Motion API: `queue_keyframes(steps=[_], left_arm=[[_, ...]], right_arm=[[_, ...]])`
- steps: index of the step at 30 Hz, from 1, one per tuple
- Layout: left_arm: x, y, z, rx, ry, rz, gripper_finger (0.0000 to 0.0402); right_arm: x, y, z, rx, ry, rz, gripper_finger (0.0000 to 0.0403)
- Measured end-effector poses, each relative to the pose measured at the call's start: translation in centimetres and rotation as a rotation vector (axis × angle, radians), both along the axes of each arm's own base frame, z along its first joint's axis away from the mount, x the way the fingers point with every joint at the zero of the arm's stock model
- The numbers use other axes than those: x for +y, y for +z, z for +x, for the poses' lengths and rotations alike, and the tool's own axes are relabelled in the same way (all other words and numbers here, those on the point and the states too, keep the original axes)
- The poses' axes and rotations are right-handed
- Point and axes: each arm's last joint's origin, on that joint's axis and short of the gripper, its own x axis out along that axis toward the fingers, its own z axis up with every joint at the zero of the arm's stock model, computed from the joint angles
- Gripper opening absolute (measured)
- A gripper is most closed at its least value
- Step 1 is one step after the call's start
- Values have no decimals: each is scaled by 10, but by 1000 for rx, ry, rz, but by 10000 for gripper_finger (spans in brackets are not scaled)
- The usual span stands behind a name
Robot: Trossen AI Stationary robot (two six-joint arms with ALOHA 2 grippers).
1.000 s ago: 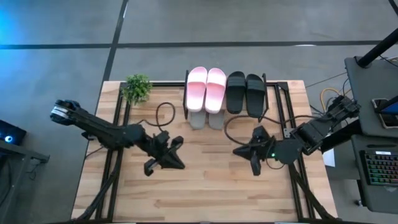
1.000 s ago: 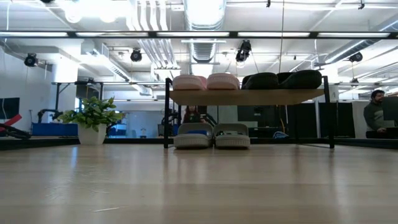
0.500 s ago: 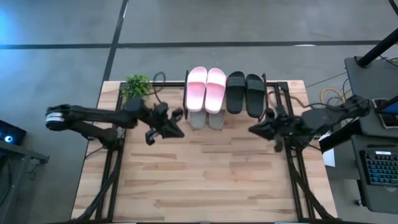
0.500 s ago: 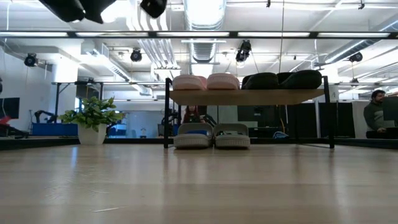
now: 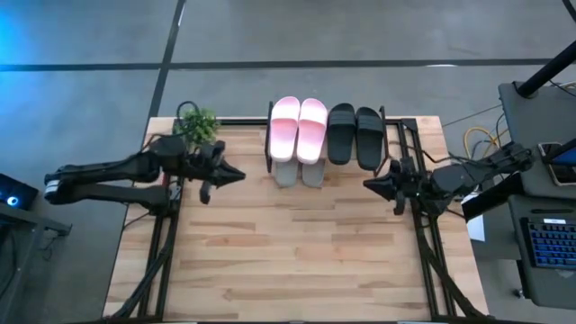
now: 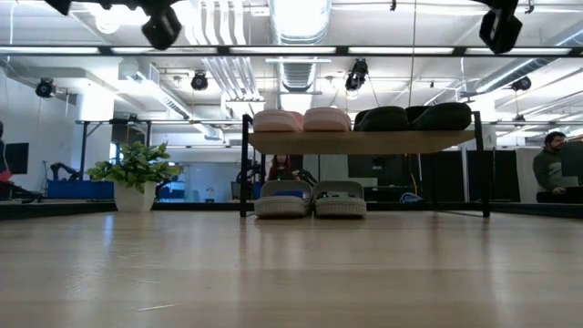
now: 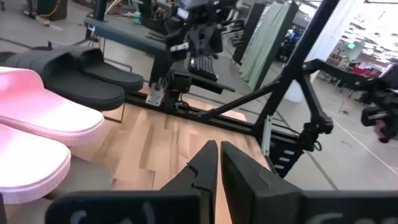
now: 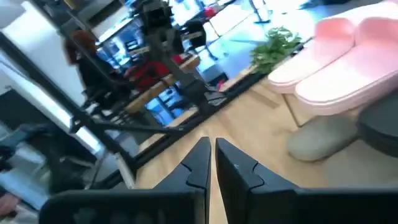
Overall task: Pick and place slides into the shelf
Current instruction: Return to Home Position
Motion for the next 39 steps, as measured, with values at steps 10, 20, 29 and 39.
queue_keyframes(steps=[10,20,29,39], left_arm=[[-3,-28,-33,-18,109,9,5],[-6,-83,-52,-126,116,-2,5],[-8,-118,-64,-243,112,-19,5],[-4,-140,-69,-123,296,-74,5]], right_arm=[[0,-4,-17,-177,325,-234,18],[-2,-55,-25,-358,346,-268,18],[-1,-87,-24,-413,336,-242,18],[-1,-101,-24,-373,353,-267,18]])
